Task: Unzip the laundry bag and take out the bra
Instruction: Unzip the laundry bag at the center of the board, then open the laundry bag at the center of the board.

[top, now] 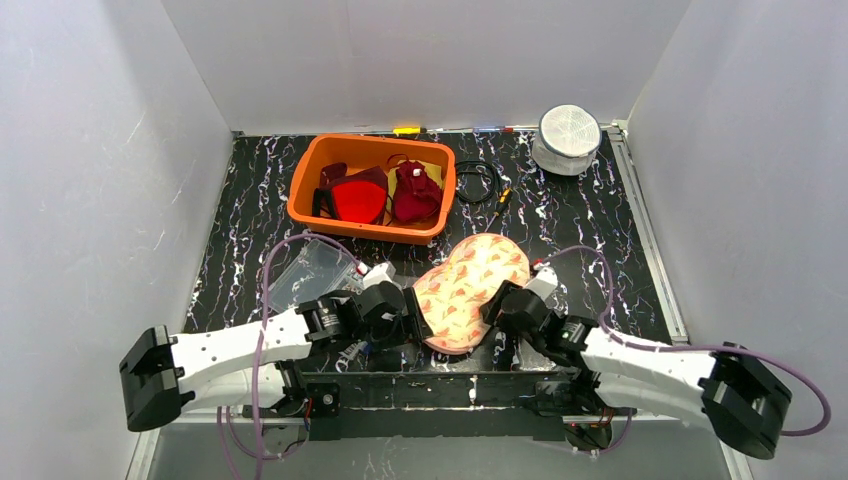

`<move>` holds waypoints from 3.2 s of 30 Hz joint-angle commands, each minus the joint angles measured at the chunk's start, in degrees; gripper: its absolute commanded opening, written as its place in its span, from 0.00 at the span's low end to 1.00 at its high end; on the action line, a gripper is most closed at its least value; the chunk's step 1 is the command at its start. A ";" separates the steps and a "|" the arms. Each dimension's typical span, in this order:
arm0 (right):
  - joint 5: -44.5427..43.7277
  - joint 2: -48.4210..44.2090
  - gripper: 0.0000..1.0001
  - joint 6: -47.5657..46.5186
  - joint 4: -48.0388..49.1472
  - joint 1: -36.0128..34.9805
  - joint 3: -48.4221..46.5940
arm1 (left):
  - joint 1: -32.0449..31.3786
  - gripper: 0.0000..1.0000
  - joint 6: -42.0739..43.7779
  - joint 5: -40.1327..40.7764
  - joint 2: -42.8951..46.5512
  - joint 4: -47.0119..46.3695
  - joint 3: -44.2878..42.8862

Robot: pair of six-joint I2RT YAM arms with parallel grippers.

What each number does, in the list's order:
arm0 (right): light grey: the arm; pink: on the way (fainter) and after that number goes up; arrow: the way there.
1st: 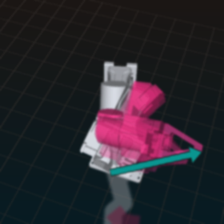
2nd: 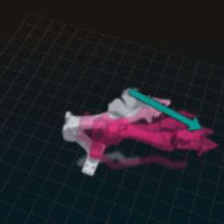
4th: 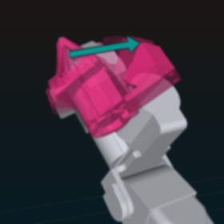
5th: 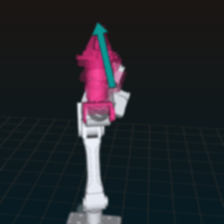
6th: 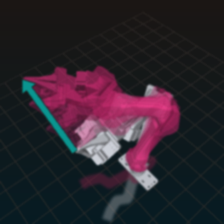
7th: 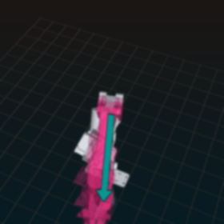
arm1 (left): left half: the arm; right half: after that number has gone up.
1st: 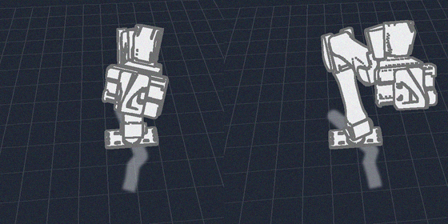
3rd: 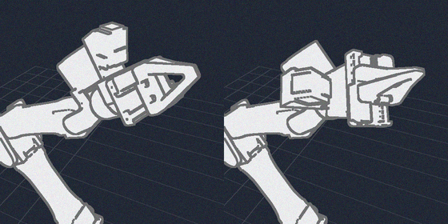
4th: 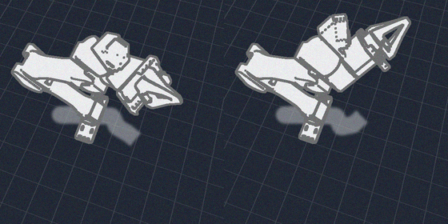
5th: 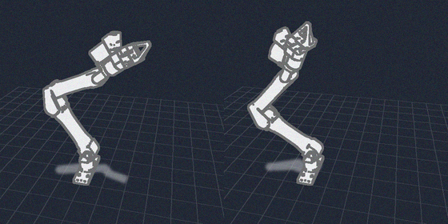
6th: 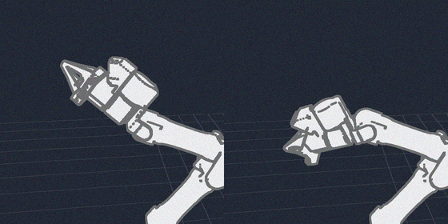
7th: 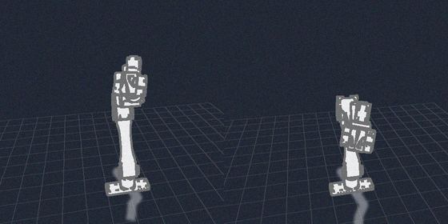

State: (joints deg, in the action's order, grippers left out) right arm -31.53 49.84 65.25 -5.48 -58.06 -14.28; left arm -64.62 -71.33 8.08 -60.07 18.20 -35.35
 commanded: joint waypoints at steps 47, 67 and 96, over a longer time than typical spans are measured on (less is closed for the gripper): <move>-3.44 49.36 0.34 -41.26 -13.22 -16.63 -54.01 | -0.07 0.68 -1.63 30.76 44.17 39.37 0.73; -15.03 3.57 0.01 -20.14 -28.11 -17.55 -30.63 | -0.09 0.67 7.51 23.93 27.72 21.38 0.76; -17.39 0.55 0.84 -26.80 -34.11 -17.53 -38.14 | 0.20 0.67 16.11 17.17 4.21 10.60 -7.93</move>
State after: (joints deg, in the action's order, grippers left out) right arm -52.42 37.85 53.01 -48.62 -75.50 -46.72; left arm -64.62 -56.66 24.14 -56.40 27.35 -40.75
